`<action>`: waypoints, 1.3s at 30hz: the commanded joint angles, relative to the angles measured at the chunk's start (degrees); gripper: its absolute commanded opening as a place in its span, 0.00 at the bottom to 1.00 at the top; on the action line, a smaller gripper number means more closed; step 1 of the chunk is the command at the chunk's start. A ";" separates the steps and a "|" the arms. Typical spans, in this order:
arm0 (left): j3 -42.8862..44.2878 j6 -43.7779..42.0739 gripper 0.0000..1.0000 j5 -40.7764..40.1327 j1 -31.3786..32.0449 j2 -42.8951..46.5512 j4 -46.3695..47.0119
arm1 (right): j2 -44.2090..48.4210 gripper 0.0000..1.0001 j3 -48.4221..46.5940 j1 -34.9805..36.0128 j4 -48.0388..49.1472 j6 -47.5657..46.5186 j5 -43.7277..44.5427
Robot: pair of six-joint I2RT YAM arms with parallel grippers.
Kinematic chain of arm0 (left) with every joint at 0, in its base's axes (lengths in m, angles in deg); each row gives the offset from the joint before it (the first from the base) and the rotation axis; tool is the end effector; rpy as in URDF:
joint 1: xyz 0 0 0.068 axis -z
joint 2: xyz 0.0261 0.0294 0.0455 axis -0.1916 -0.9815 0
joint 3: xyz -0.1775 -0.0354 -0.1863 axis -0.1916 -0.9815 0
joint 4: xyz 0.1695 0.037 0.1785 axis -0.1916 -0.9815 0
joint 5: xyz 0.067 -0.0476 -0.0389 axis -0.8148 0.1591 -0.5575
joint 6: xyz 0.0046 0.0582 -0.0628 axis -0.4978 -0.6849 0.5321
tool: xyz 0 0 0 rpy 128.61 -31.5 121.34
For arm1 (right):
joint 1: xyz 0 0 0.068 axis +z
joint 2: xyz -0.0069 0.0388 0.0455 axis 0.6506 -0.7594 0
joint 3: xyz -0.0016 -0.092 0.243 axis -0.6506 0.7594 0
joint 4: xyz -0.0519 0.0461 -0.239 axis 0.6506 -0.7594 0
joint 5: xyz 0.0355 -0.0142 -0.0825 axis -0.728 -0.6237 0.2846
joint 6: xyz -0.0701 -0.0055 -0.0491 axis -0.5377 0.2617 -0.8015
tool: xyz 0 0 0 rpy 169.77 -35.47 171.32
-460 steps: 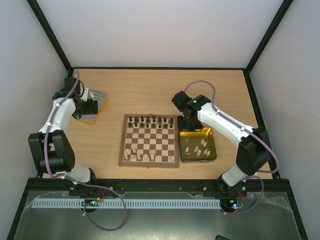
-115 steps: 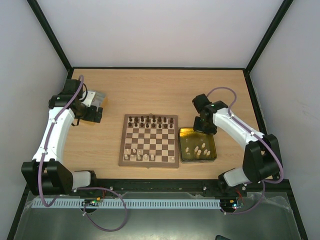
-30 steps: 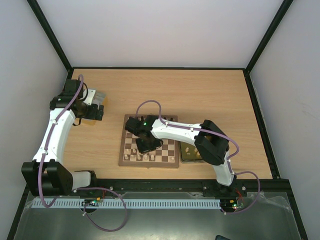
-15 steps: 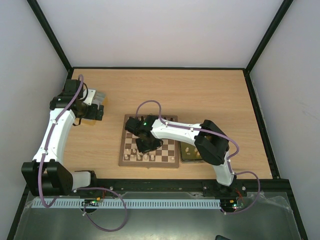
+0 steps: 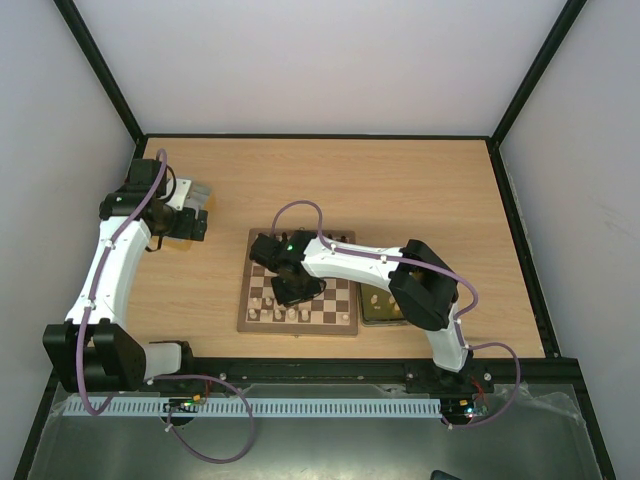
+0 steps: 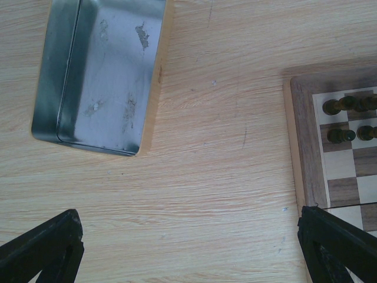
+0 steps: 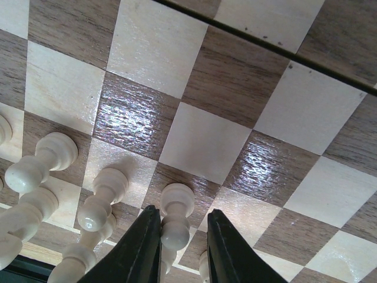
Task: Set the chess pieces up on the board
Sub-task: Place the chess piece on the chessboard.
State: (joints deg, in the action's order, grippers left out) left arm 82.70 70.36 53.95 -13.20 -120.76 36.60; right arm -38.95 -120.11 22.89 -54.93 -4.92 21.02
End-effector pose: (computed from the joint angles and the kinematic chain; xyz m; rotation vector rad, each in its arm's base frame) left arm 0.2611 0.0048 0.2688 0.1768 2.5662 -0.0130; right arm 0.1575 0.3515 0.1490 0.5777 -2.9907 -0.4028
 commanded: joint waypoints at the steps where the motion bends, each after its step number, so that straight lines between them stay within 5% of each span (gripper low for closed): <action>1: -0.79 0.27 0.99 -0.47 0.13 1.34 -0.35 | -0.03 0.21 -0.86 0.60 -0.52 -0.03 0.46; 39: -1.06 0.32 0.99 -0.39 0.13 0.90 -0.05 | 0.09 0.28 -1.23 0.59 -0.87 -0.46 1.35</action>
State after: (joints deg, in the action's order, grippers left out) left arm 82.46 70.36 53.95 -13.20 -120.76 36.69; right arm -38.95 -120.11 22.92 -54.93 -4.95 21.19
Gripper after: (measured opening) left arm 0.991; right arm 0.265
